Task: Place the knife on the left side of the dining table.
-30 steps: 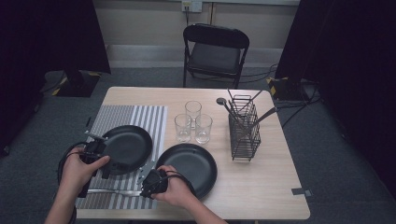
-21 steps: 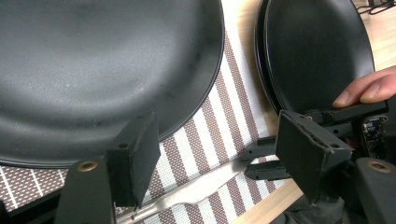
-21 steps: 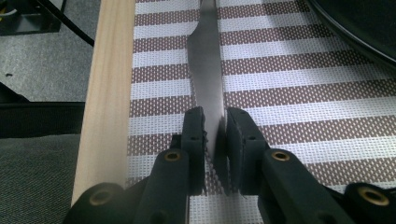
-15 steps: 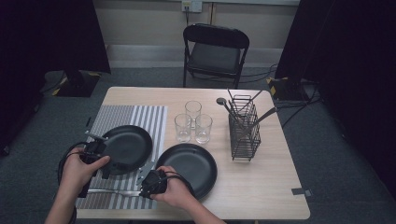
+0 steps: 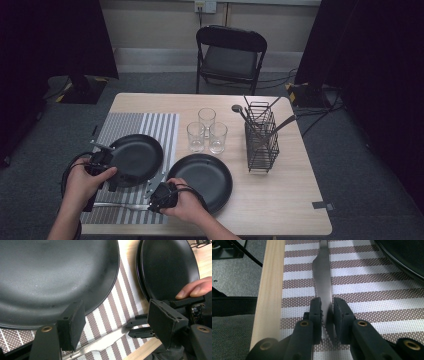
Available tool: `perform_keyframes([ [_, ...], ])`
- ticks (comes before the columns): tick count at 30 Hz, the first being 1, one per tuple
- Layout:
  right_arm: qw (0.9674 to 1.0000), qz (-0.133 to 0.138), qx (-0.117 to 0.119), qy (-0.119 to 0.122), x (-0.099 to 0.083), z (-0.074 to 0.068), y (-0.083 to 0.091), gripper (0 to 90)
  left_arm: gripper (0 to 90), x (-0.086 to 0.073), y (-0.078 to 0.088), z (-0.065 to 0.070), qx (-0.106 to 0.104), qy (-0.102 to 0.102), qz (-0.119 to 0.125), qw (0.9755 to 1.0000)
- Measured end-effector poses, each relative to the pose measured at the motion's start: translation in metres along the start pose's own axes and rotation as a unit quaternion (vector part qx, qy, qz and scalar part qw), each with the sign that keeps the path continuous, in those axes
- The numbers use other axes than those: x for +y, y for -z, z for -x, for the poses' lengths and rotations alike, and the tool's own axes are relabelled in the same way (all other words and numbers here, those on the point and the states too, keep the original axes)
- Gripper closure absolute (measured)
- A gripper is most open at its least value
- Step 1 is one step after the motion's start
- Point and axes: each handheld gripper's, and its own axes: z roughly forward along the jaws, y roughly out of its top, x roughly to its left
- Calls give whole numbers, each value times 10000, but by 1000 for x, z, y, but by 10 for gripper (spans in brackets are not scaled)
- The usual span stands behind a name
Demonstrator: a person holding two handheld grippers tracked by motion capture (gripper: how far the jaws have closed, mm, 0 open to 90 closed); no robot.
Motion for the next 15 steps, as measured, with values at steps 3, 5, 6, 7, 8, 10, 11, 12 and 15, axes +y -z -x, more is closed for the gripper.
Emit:
perform_keyframes([
  [3, 10000, 17, 15, -2, 0, 1, 0, 779, 305, 0, -1, 0, 10, -1, 2, 10000],
  [5, 10000, 15, 12, -21, 0, 1, 0, 764, 305, 0, -1, -1, 2, -25, -11, 10000],
  [6, 10000, 14, -1, -13, 0, 1, 0, 752, 305, 0, -1, 0, 7, -13, 0, 10000],
  [7, 10000, 20, 6, -27, 0, 1, 0, 751, 304, 0, -1, 0, 16, -12, -6, 10000],
  [8, 10000, 25, 2, -52, -1, 1, 0, 748, 304, 0, -2, 0, 24, 6, -6, 10000],
  [10, 9999, 68, 15, -100, -1, 1, 1, 726, 305, 0, -2, 0, 12, 17, -2, 10000],
  [11, 9999, 81, 3, -110, -2, 2, 1, 712, 305, 0, -2, 0, 13, 18, -1, 10000],
  [12, 9998, 107, 6, -155, -2, 2, 2, 709, 305, 0, -2, 0, 9, 16, -7, 10000],
  [15, 9997, 149, 29, -210, -2, 3, 5, 700, 305, 0, -2, 0, 7, -11, -35, 10000],
])
